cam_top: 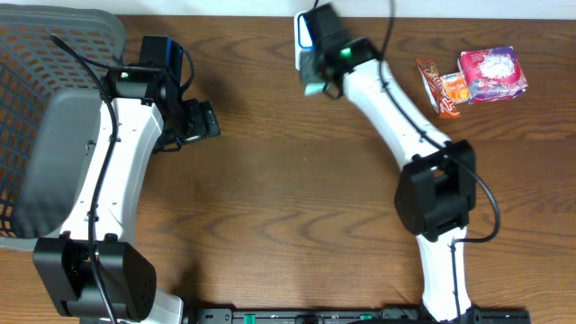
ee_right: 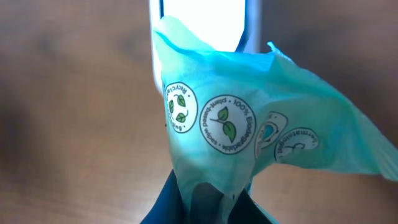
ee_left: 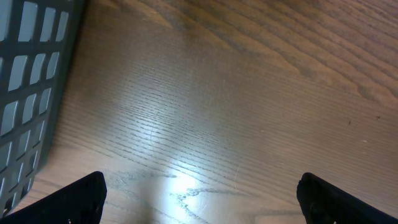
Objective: Scan the item barcode
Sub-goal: 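Hold the wipes pack up to the white scanner, then carry the wipes pack right and place it beside the snack box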
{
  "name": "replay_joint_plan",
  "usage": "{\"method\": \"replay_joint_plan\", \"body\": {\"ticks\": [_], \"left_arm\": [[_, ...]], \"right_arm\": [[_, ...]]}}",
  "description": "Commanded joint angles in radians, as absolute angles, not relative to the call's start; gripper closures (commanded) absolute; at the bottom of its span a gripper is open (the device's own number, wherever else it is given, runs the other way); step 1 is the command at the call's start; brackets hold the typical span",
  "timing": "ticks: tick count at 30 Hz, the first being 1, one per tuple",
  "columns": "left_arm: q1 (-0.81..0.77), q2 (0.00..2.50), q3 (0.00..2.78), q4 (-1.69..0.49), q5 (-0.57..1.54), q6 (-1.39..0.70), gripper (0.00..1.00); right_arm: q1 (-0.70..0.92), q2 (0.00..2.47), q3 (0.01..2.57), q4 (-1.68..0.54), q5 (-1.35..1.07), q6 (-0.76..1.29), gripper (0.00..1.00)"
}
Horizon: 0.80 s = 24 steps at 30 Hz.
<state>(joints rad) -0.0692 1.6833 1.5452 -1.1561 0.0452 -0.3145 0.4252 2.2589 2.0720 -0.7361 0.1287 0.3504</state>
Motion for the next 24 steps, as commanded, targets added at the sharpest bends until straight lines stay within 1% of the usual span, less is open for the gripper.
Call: {"method": "replay_joint_plan", "body": {"ticks": [1,5,9,12,14,18,22,24], "left_arm": [[-0.068,1.695,1.539,-1.162,0.029,-0.320,0.02],[-0.068,1.695,1.539,-1.162,0.029,-0.320,0.02],[-0.068,1.695,1.539,-1.162,0.029,-0.320,0.02],[-0.068,1.695,1.539,-1.162,0.029,-0.320,0.02],[-0.068,1.695,1.539,-1.162,0.029,-0.320,0.02],[-0.068,1.695,1.539,-1.162,0.029,-0.320,0.02],[-0.068,1.695,1.539,-1.162,0.029,-0.320,0.02],[-0.068,1.695,1.539,-1.162,0.029,-0.320,0.02]], "right_arm": [[0.390,2.261,2.077,-0.658,0.152,0.272,0.99],[0.378,2.302,2.077,-0.519,0.099,0.272,0.99],[0.379,2.329,2.077,-0.428,0.042,0.271,0.99],[0.379,2.331,2.077,-0.390,0.062,0.271,0.99],[0.373,2.320,2.078,-0.387,0.126,0.272,0.99],[0.328,2.288,2.078,-0.453,0.362,0.271,0.99],[0.234,2.272,2.078,-0.616,0.583,0.196,0.99],[0.180,2.272,2.078,-0.709,0.630,0.160,0.99]]}}
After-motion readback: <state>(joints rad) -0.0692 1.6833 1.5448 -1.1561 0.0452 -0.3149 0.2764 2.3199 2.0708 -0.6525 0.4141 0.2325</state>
